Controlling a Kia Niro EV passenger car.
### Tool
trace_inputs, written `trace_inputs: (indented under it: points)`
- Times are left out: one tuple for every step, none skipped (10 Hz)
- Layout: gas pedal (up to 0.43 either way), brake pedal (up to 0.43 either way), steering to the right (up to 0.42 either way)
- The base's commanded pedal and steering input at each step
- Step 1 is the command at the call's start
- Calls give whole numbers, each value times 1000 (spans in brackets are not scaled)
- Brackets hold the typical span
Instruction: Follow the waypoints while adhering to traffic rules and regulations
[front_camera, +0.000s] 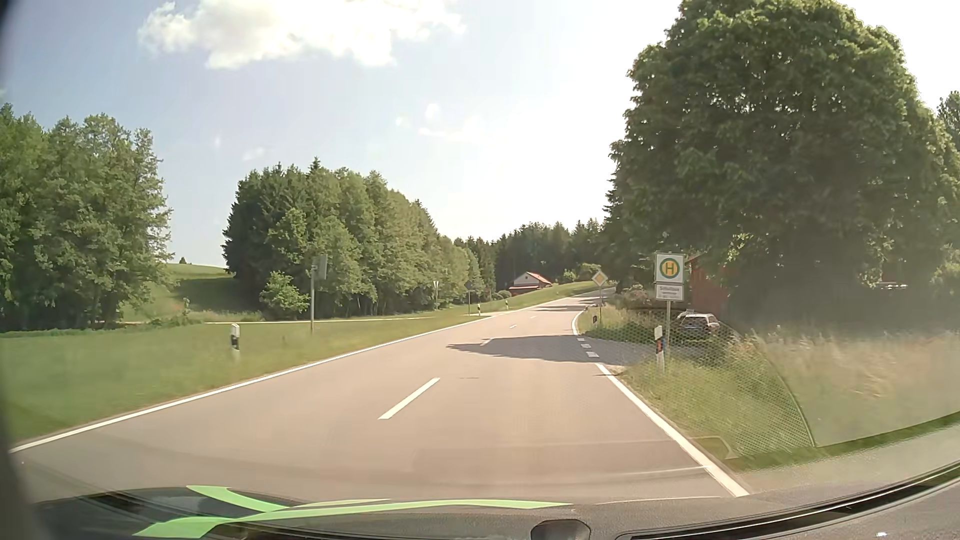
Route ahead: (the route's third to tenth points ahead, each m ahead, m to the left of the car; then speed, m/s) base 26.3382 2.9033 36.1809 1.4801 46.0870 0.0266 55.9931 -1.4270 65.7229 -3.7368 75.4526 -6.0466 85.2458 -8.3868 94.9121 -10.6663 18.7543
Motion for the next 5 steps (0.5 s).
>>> trace_inputs:
  points:
    - [157,0,18]
    - [157,0,18]
    - [150,0,18]
    - [130,0,17]
    - [98,0,16]
